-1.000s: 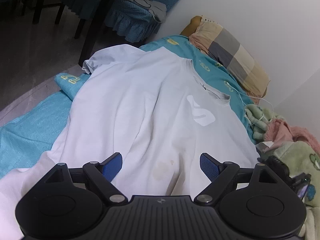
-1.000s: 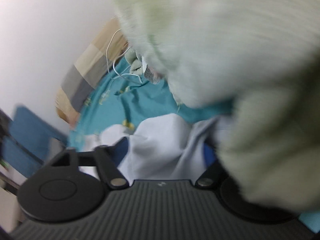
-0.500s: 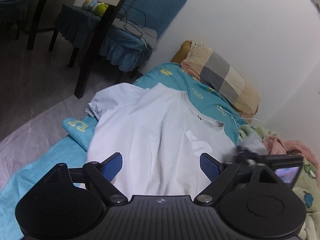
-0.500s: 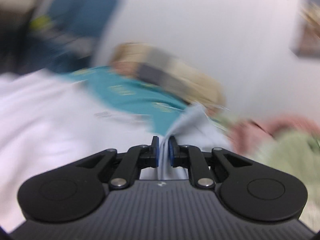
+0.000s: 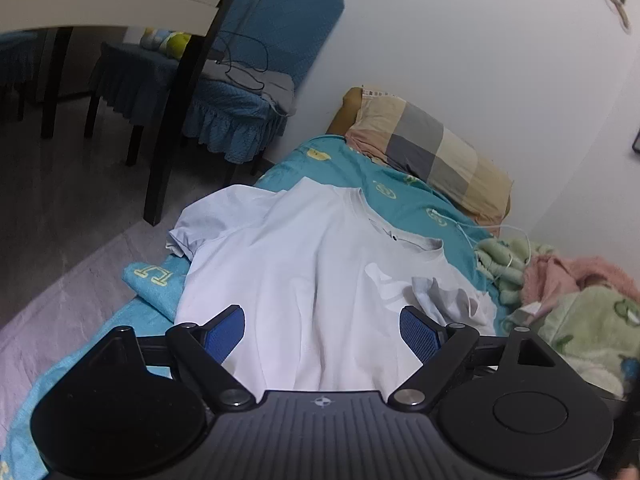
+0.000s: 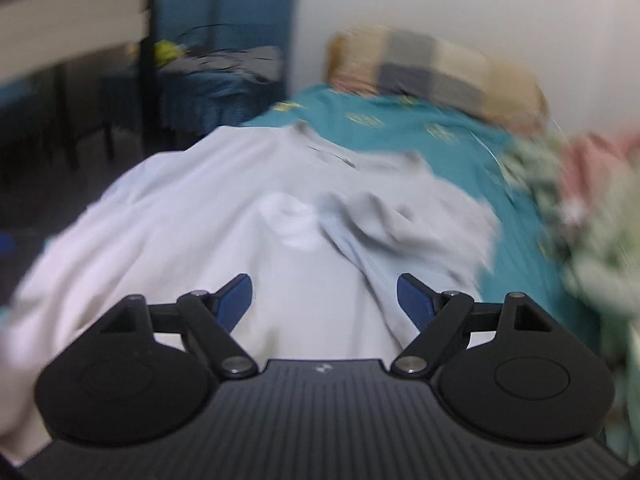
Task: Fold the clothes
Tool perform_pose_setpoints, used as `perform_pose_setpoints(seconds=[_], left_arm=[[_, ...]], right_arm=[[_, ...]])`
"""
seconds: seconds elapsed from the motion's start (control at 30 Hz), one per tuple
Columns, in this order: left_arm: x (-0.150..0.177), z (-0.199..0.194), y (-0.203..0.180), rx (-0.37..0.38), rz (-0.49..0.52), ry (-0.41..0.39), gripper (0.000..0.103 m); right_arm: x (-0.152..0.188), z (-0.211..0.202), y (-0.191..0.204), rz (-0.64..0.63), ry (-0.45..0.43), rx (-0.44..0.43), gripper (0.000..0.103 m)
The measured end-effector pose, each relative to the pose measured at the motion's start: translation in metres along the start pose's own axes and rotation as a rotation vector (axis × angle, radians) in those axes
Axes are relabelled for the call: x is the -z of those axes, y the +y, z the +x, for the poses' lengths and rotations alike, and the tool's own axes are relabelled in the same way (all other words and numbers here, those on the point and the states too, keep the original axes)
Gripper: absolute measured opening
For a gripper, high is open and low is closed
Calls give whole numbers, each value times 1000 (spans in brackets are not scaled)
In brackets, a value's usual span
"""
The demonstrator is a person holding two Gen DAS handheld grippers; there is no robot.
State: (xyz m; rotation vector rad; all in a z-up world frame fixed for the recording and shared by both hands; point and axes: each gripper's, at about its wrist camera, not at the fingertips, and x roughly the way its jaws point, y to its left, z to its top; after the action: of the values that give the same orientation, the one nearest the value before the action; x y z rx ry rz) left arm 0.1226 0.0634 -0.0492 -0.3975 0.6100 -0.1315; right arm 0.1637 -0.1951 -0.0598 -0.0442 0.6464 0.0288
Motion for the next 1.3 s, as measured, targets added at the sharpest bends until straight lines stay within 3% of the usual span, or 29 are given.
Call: perform_pose_setpoints(seconds=[0.2, 0.4, 0.5, 0.73, 1.13, 1.3], left_arm=[[18, -14, -29, -23, 185, 9, 87], [39, -17, -65, 1, 332, 20, 86], [48, -12, -73, -6, 374, 28, 86], [46, 6, -75, -40, 361, 66, 86], [23, 18, -119, -43, 360, 59, 86], [17, 28, -134, -21, 396, 29, 86]], right_arm=[[18, -85, -37, 299, 0, -13, 81], [38, -125, -48, 301, -37, 33, 81], [38, -128, -48, 267, -72, 55, 81], [43, -119, -50, 269, -66, 73, 81], [46, -100, -70, 411, -9, 122, 81], [46, -100, -69, 375, -18, 136, 81]])
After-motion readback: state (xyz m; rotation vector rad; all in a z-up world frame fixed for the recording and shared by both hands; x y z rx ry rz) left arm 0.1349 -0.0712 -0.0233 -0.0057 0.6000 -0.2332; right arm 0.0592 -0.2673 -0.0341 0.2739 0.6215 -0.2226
